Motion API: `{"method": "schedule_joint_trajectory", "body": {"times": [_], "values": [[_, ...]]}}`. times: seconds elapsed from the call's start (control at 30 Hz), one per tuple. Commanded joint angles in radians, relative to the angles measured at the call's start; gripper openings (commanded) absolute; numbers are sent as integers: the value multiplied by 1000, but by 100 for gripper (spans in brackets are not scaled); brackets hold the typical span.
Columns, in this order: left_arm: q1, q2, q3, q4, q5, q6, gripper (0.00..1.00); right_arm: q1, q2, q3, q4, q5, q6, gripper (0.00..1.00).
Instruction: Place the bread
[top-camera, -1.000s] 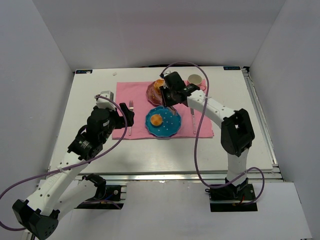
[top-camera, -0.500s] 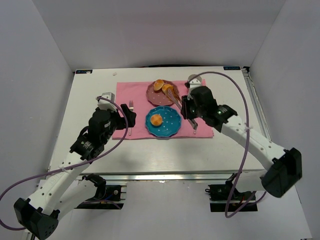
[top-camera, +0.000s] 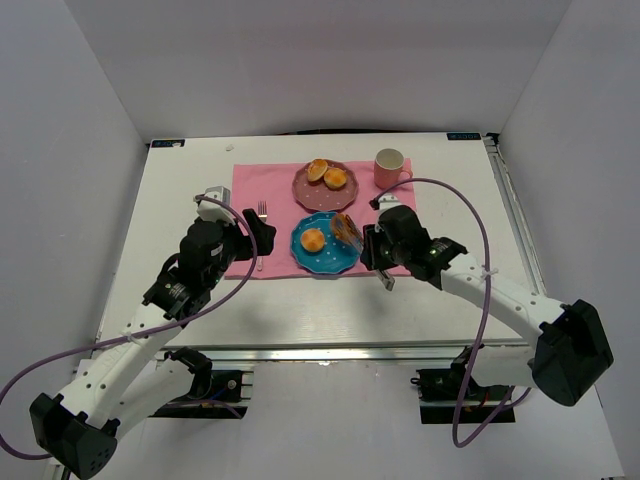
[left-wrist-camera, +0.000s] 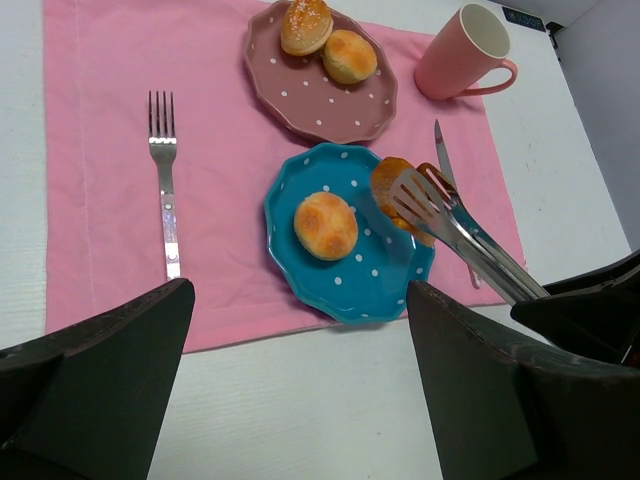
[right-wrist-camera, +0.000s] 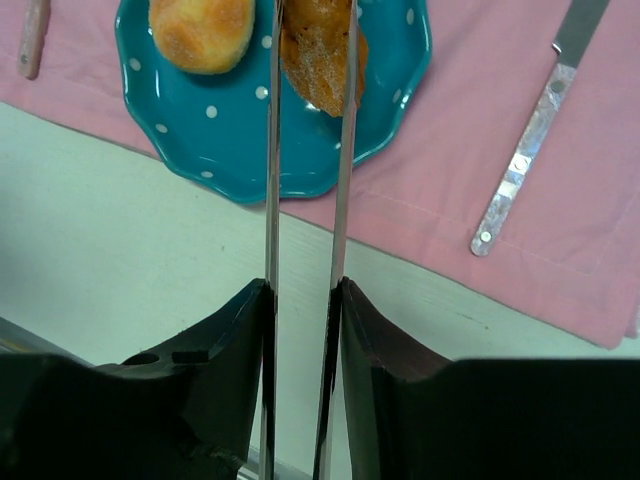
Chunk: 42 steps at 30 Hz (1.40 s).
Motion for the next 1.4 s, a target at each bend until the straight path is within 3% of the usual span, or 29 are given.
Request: {"method": "schedule_joint_trajectory", "body": {"times": [0.0,0.43,0.73,1.2,1.37], "values": [[1,-19,-5,16,11,-8,98,12,16,-1,105,-19,25,39],[1,-11,7,7,8,9,98,37,83,33,73,46,34,46],[1,1,7,15,14,7,98,52,42,57,59,47,34,55],[0,1,-8,22,16,3,98,55,-59,111,-4,185,27,55],[0,15,-21,35,22,4,98,-90,-44,241,-59,198,-114,56]]}}
